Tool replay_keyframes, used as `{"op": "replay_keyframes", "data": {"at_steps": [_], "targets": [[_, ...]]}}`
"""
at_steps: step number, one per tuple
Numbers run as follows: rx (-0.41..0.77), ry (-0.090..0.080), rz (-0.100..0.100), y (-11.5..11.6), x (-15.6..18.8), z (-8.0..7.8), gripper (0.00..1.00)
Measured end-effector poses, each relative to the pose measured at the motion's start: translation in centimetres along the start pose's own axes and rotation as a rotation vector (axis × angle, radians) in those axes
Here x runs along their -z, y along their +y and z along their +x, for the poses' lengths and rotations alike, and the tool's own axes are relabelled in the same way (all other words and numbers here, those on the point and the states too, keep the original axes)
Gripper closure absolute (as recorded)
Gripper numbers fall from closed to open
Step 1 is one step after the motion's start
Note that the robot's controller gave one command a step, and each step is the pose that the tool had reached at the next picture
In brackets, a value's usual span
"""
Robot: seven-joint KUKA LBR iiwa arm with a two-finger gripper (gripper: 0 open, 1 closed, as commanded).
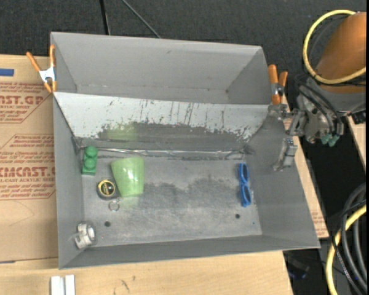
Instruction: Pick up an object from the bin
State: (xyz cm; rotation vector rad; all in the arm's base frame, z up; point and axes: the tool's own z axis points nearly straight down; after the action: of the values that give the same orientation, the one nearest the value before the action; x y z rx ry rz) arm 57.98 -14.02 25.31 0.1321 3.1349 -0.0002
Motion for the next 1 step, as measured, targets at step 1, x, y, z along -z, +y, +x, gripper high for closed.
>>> {"op": "replay_keyframes", "data": {"at_steps": [1], "targets": [[0.034, 0.01, -0.001, -1.47, -13.64, 0.96, 0.0]]}}
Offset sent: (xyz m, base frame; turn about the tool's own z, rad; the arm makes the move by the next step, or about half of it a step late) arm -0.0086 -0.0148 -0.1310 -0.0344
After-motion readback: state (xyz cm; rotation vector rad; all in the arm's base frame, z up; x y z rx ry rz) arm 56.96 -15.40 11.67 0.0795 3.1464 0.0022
